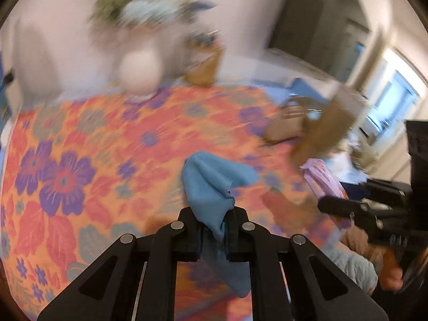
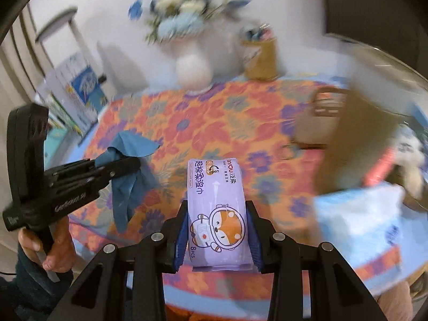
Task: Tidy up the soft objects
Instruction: 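Lift and carry the blue cloth and wipes packet to the glass bowl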
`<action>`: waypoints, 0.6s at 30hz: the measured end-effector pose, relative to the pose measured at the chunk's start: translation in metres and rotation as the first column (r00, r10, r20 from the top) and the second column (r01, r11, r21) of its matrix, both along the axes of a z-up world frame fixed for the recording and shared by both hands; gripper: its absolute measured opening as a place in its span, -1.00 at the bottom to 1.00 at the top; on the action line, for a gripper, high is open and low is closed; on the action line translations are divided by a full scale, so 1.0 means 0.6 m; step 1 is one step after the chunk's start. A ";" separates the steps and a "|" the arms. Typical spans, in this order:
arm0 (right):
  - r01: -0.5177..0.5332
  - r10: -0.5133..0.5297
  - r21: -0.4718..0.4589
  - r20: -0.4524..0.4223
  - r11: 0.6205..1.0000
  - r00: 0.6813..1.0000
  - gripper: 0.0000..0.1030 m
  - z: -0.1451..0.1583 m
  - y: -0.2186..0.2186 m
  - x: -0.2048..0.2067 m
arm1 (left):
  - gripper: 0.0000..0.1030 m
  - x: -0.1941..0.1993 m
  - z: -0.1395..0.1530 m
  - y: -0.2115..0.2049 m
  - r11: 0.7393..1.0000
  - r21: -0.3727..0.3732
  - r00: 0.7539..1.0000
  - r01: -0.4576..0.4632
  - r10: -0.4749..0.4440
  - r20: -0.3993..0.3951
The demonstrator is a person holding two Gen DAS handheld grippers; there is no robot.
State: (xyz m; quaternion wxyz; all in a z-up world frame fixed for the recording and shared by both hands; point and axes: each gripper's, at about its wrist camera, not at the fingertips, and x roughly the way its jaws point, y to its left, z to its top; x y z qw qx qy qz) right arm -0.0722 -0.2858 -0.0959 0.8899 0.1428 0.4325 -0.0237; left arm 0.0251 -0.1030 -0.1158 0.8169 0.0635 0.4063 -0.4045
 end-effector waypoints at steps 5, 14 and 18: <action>0.124 -0.124 0.008 0.050 0.992 0.991 -0.27 0.037 -0.075 -0.099 | -0.84 -0.089 0.065 -0.072 0.986 -0.036 0.985 0.160 -0.157 0.073; 0.359 -0.358 0.012 0.123 0.933 0.926 -0.27 0.070 -0.198 -0.229 | -0.84 -0.209 0.127 -0.234 0.900 -0.060 0.898 0.431 -0.421 0.127; 0.446 -0.441 0.001 0.153 0.895 0.884 -0.27 0.095 -0.260 -0.251 | -0.84 -0.234 0.164 -0.322 0.869 -0.087 0.868 0.488 -0.471 0.158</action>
